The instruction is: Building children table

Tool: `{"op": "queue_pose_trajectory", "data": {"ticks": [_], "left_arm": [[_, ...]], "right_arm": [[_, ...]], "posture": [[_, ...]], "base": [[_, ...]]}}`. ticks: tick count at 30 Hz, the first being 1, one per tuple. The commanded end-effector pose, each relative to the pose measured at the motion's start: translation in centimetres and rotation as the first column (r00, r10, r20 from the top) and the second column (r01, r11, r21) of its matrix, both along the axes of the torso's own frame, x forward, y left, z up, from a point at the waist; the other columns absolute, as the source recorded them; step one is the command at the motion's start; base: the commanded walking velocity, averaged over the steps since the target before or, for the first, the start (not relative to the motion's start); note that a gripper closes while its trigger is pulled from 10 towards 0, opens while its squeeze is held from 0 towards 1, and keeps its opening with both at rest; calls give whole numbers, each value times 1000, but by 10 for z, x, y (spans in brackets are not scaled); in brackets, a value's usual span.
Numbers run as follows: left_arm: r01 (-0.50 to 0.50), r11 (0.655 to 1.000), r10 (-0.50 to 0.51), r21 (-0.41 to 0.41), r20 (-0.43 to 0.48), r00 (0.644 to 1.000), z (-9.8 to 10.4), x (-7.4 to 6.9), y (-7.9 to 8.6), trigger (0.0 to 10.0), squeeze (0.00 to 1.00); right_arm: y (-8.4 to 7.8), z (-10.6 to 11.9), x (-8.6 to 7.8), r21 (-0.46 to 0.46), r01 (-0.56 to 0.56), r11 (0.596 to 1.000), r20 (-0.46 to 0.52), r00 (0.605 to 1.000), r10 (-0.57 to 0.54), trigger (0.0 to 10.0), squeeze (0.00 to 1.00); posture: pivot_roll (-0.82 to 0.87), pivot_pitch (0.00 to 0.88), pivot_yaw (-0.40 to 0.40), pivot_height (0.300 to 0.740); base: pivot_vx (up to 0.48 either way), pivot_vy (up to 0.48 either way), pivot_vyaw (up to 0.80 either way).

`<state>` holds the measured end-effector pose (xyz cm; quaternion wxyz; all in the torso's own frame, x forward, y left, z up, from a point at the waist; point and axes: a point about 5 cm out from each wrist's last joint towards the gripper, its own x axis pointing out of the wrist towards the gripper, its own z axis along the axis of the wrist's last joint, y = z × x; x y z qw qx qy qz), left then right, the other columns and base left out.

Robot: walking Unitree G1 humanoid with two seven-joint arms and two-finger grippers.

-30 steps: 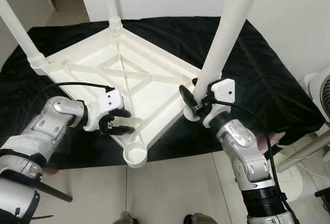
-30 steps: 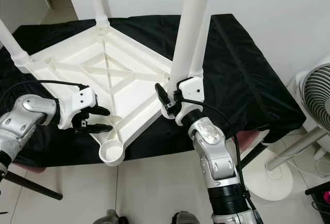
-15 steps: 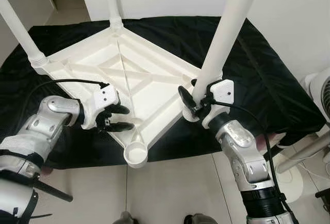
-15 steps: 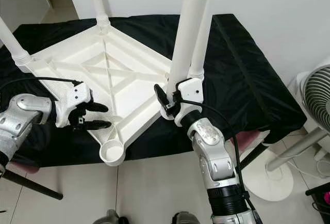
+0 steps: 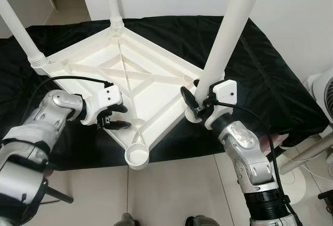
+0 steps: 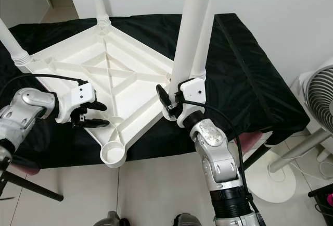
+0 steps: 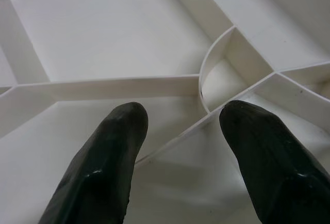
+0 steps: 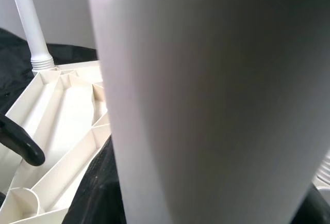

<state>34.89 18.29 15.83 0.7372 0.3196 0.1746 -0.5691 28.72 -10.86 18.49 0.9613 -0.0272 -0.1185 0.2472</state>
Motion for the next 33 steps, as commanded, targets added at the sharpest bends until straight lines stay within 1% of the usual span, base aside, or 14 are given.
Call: {"op": "queue_pose_trajectory", "data": {"ticks": [1,6,9,17,19,23,24,25,26,27,29,30,32,33], "left_arm": [[11,999,-11,32,-6,1000,-2,0,2,10000,0],[5,997,-6,74,18,1000,-1,6,1,10000,0],[23,988,-27,151,21,999,-9,6,1,10000,0],[59,981,-64,187,18,998,-15,5,-3,10000,0],[81,980,-83,180,4,997,-17,4,-6,10000,0],[119,974,-120,193,-11,993,-19,2,-9,10000,0],[140,970,-138,200,-20,990,-21,1,-10,8745,0],[140,970,-138,200,-20,990,-21,1,-10,8745,0],[145,968,-144,204,-21,989,-21,1,-10,8392,0],[151,967,-149,207,-21,989,-21,1,-11,4078,0],[153,966,-152,208,-21,988,-21,1,-12,4078,0],[156,965,-155,209,-22,988,-21,2,-12,3373,0],[158,965,-157,209,-22,987,-20,2,-12,3373,0],[159,967,-159,198,-18,987,-19,2,-14,1333,0]], "right_arm": [[0,4,-2,8,-5,1000,12,1000,5,10000,0],[0,4,-2,4,-3,1000,10,1000,3,10000,0],[-1,4,-2,-1,3,1000,8,1000,-3,10000,0],[-1,5,-2,1,5,1000,9,1000,-5,10000,0],[-1,5,-2,1,8,1000,9,1000,-8,10000,0],[0,5,-2,2,11,1000,7,1000,-11,10000,0],[0,4,-3,4,10,1000,4,1000,-10,10000,0],[0,4,-3,4,10,1000,4,1000,-10,10000,0],[0,4,-3,4,10,1000,4,1000,-10,10000,0],[0,4,-3,4,11,1000,3,1000,-11,10000,0],[0,4,-3,4,11,1000,3,1000,-12,10000,0],[1,4,-3,6,13,1000,2,1000,-13,10000,0],[1,4,-3,7,14,1000,1,1000,-14,10000,0],[1,3,-4,10,18,1000,0,1000,-18,10000,0]], "posture": [[-91,80,57,740],[-94,91,59,740],[-94,91,59,740],[-96,103,64,740],[-99,108,70,740],[-98,111,71,740],[-97,113,73,740],[-97,113,73,740],[-95,115,74,740],[-96,116,78,740],[-96,116,78,740],[-98,117,79,740],[-98,117,80,740],[-99,117,84,740]], "base": [[0,0,0],[0,0,0],[0,0,0],[0,0,0],[0,0,0],[0,0,0],[0,0,0],[0,0,0],[0,0,0],[0,0,0],[0,0,0],[0,0,0],[0,0,0],[0,0,0]]}}
